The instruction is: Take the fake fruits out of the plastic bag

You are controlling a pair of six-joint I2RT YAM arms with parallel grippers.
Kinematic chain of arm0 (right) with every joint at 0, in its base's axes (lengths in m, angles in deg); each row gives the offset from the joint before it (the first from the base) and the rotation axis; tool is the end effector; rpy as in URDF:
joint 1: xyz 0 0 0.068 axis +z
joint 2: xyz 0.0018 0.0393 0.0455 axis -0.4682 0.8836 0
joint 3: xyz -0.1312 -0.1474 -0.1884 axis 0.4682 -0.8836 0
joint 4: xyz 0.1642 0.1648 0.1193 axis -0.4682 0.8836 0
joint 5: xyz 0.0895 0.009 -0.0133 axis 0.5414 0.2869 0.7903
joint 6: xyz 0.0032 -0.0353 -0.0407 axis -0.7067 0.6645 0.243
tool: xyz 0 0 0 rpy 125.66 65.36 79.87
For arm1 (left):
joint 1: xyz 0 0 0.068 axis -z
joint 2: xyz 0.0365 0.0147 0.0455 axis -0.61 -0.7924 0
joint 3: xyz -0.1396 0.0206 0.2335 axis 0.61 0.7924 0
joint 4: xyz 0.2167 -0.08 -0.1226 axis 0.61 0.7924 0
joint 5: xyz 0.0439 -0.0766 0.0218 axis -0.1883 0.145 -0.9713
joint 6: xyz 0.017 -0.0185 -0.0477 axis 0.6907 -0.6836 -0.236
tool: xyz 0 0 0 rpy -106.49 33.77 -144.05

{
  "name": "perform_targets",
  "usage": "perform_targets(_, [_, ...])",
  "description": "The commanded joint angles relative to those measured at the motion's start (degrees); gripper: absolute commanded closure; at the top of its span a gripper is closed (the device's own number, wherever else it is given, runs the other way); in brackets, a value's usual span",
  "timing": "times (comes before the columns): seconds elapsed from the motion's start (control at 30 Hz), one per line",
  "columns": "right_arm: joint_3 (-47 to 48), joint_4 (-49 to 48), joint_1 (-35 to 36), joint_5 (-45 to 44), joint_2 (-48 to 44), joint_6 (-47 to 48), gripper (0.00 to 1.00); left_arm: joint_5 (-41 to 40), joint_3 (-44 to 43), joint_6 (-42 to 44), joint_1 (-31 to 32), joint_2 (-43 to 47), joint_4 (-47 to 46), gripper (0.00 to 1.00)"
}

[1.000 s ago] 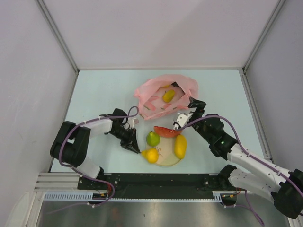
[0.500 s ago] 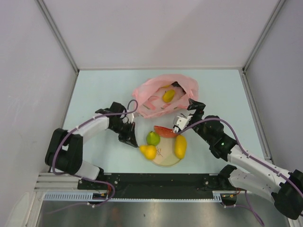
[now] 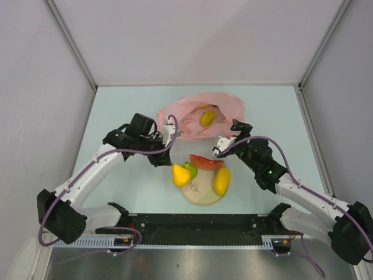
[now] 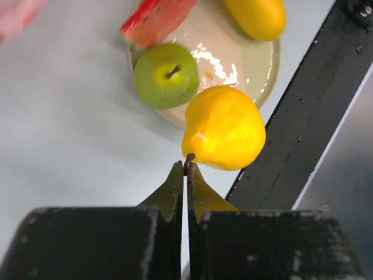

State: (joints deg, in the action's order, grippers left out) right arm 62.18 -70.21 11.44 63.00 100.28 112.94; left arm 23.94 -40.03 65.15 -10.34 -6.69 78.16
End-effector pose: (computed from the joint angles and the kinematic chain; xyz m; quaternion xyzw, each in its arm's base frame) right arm 0.1756 0.1409 0.2750 -0.5382 0.5097 -0.1265 0.6593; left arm 0.1970 -0.1221 0.2893 0.3775 0.8507 -0.2890 0.2241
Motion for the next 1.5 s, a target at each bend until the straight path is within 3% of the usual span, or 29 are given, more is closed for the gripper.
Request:
perform_targets(0.0, [5.0, -4.02, -1.91, -1.72, 3.17, -5.64, 0.08, 2.63, -8.11, 16.56, 3.6, 1.54, 1.81, 1.0])
perform_targets(0.27, [6.5, -2.08, -4.11, -1.2, 4.5, -6.17, 0.09, -2.19, -21.57, 32.3, 15.02, -6.1, 7.52, 1.0])
perform_targets(0.43, [6.5, -2.0, -4.46, -1.55, 3.97, -5.03, 0.1, -11.14, -20.79, 39.14, 19.77, -6.81, 0.86, 1.0])
perform_targets(0.53, [6.59, -2.61, -4.81, -2.77, 3.71, -4.94, 0.1, -11.52, -18.42, 41.62, 21.71, -6.64, -4.07, 1.0])
perform_targets(1.03, [5.98, -1.9, -8.33, -0.05, 2.39, -7.14, 0.13, -5.28, -16.39, 41.89, 23.91, -12.26, -8.03, 1.0])
perform_targets(1.47, [5.36, -1.73, -8.94, 0.65, 3.0, -7.84, 0.13, -7.82, -11.91, 40.83, 27.07, -16.04, -15.24, 1.0])
